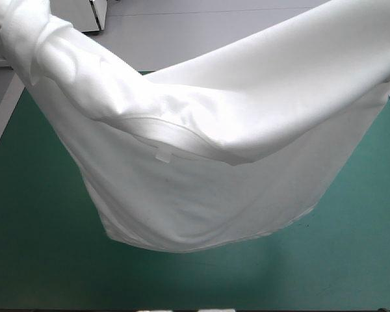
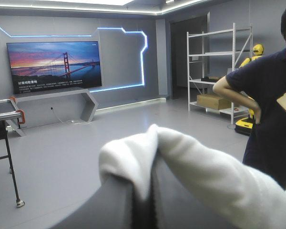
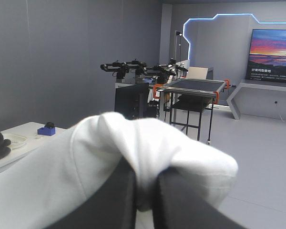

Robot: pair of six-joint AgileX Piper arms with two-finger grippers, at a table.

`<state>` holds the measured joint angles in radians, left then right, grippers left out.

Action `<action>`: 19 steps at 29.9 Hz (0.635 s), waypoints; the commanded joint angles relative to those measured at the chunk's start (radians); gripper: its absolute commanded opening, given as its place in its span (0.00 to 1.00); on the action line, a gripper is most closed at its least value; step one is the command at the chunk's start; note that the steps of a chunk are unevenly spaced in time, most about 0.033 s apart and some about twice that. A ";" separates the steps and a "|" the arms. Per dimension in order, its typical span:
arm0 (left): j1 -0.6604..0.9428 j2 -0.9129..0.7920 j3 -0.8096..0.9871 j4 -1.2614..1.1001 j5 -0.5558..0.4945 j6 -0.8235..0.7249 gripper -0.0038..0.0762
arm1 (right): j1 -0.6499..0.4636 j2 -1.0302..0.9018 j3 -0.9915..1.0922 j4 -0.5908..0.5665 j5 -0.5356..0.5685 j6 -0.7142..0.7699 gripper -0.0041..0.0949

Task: Fold the cloth

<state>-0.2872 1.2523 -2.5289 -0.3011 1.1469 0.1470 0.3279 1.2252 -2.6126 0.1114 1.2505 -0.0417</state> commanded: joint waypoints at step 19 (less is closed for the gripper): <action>-0.002 0.297 0.442 0.190 -0.131 0.024 0.02 | -0.014 0.054 0.879 -0.320 -0.289 0.089 0.02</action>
<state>-0.2872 1.4797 -2.0972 -0.1454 1.1586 0.1702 0.3279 1.2271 -1.7855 -0.1117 1.1325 0.0239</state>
